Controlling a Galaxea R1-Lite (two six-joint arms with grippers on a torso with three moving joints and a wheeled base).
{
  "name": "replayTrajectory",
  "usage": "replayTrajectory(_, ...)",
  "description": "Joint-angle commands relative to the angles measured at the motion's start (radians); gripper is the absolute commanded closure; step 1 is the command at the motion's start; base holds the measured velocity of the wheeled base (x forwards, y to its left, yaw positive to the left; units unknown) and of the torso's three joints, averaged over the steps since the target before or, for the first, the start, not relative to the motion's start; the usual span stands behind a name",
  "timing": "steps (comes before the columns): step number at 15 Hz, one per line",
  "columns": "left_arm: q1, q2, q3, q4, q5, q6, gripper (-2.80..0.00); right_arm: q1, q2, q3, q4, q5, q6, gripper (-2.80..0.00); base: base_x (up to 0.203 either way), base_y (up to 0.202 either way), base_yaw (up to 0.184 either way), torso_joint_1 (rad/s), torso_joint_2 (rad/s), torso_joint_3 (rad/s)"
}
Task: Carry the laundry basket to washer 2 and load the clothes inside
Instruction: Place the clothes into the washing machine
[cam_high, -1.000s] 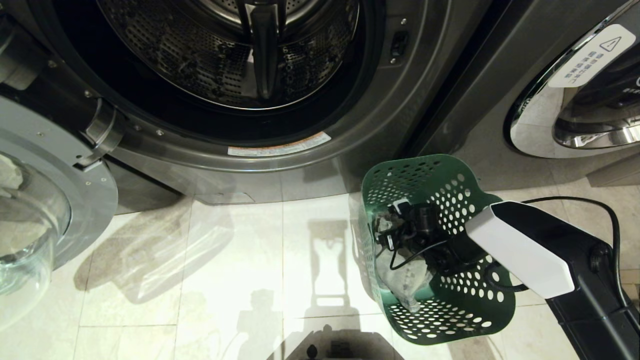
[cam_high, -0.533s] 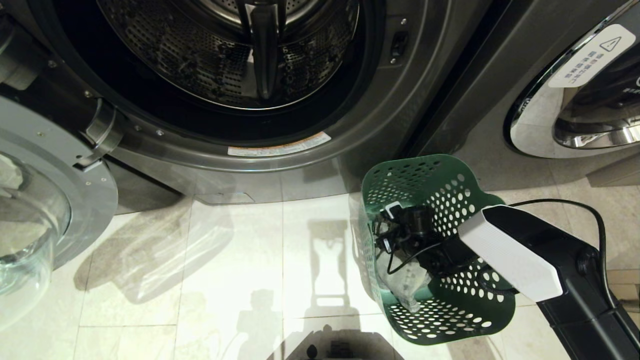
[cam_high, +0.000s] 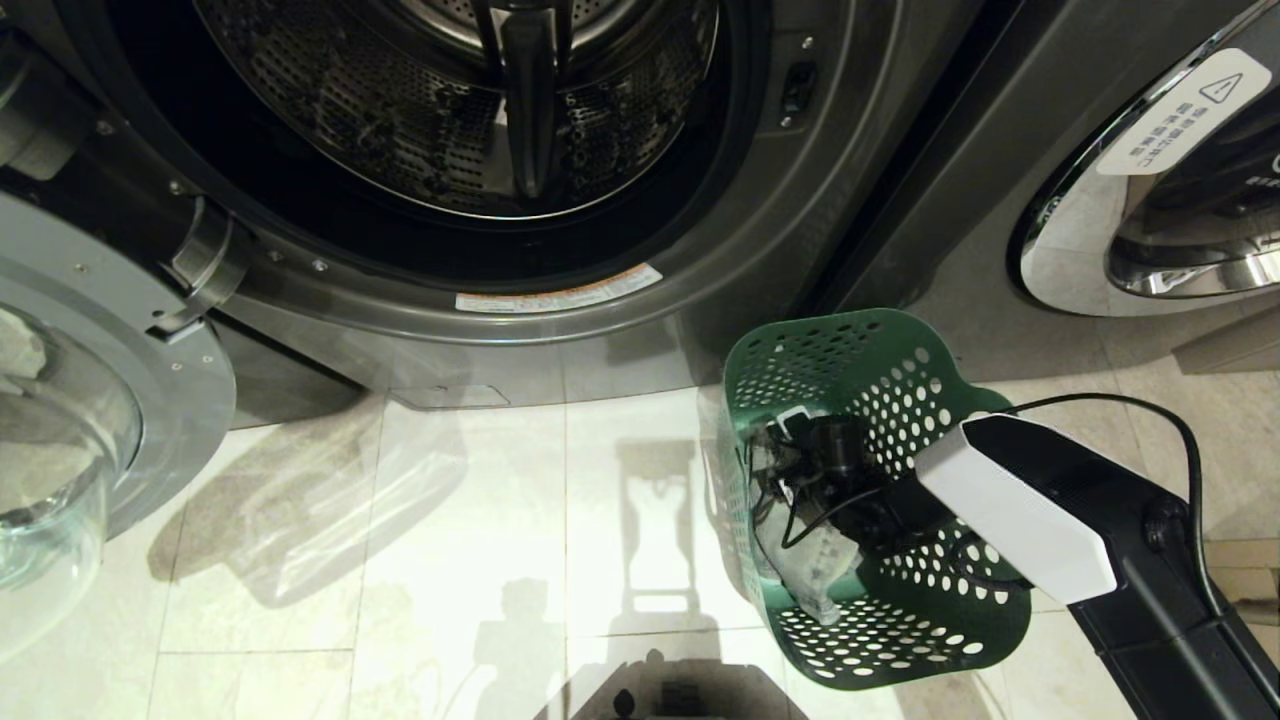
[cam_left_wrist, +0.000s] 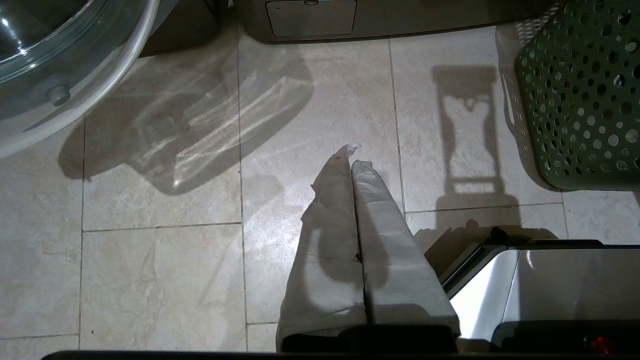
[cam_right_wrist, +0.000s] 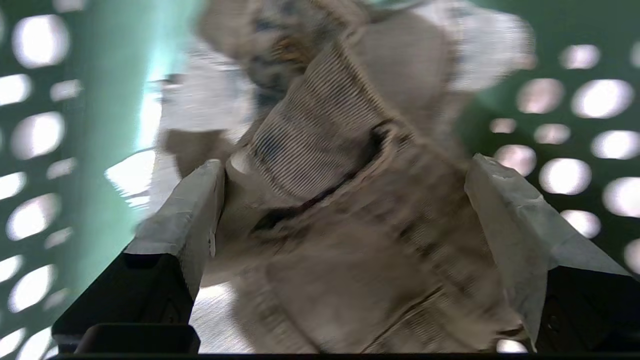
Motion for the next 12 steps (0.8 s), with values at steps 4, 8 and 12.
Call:
replayTrajectory(4,0.000,0.000,0.002,0.000,0.000,0.000,0.00,-0.009,-0.001,-0.006,-0.005,-0.018,-0.006,0.00,0.000,0.000,0.000,0.000,0.00,0.000)
replayTrajectory(8,0.000,0.000,0.002,0.000,0.000,0.000,0.00,-0.009,0.001,0.007,-0.003,-0.015,0.003,0.00,0.000,0.000,0.000,0.000,0.00,0.000)
replayTrajectory(12,0.001,0.000,0.002,-0.001,0.000,0.000,0.00,-0.008,-0.020,0.020,0.002,-0.015,0.004,0.00,0.000,0.000,0.000,0.000,0.00,0.000)
